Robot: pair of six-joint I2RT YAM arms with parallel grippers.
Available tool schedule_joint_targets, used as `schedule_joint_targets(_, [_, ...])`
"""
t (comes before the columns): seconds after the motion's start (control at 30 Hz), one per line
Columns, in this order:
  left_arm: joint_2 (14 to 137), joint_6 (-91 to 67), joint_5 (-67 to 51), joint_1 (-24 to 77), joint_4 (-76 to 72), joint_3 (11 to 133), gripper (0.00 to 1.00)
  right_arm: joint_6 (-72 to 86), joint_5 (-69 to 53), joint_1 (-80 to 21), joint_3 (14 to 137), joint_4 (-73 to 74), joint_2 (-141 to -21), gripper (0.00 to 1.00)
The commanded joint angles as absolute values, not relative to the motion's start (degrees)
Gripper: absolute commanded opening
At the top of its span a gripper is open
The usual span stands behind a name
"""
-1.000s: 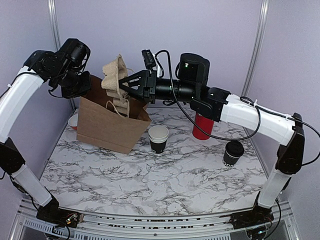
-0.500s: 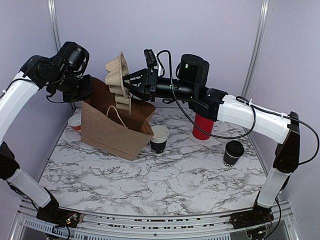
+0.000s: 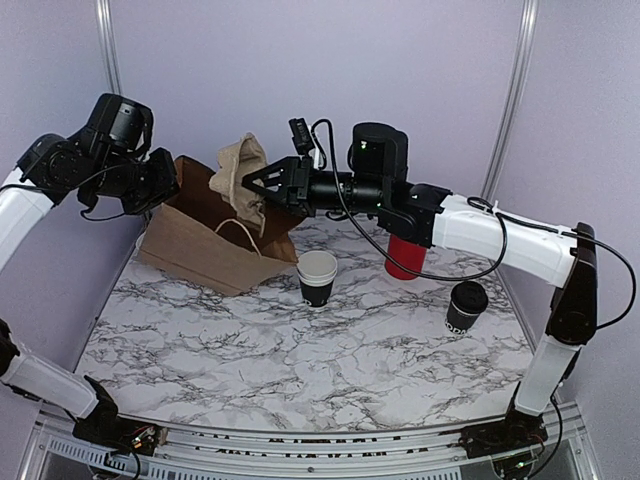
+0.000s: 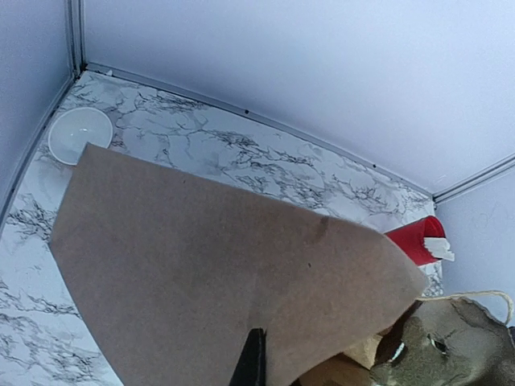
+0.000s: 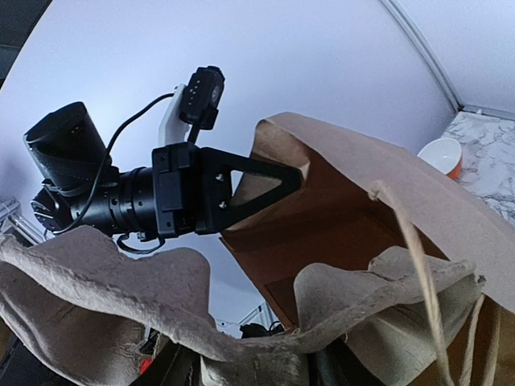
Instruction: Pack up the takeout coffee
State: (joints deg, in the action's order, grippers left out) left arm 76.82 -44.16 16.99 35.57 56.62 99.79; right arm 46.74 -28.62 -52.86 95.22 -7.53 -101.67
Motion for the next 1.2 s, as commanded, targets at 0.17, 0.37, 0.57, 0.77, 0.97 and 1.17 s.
schedule_joint_targets(0.17, [71.5,-54.5,13.8,36.1,43.9,90.9,0.0,38.5,-22.7,-55.4,101.5,2.0,-104.0,0.44])
schedule_joint_targets(0.37, [71.1,-56.1,14.1,36.2,43.2,89.3,0.0,35.5,-24.3,-57.4,106.8,2.7,-105.4,0.44])
schedule_joint_targets(0.57, [70.5,-57.4,14.9,36.2,42.8,87.8,0.0,35.1,-24.8,-57.9,107.4,3.3,-105.6,0.45])
schedule_joint_targets(0.77, [69.7,-59.3,15.8,36.2,42.1,86.0,0.0,34.4,-26.9,-58.3,108.4,4.0,-106.2,0.45])
schedule_joint_targets(0.97, [69.4,-60.4,15.5,36.2,41.0,84.1,0.0,34.2,-29.5,-58.6,110.8,6.5,-108.5,0.45])
schedule_joint_targets(1.17, [68.3,-60.8,17.3,36.2,40.5,83.1,0.0,34.0,-31.6,-58.9,112.0,8.5,-109.8,0.45])
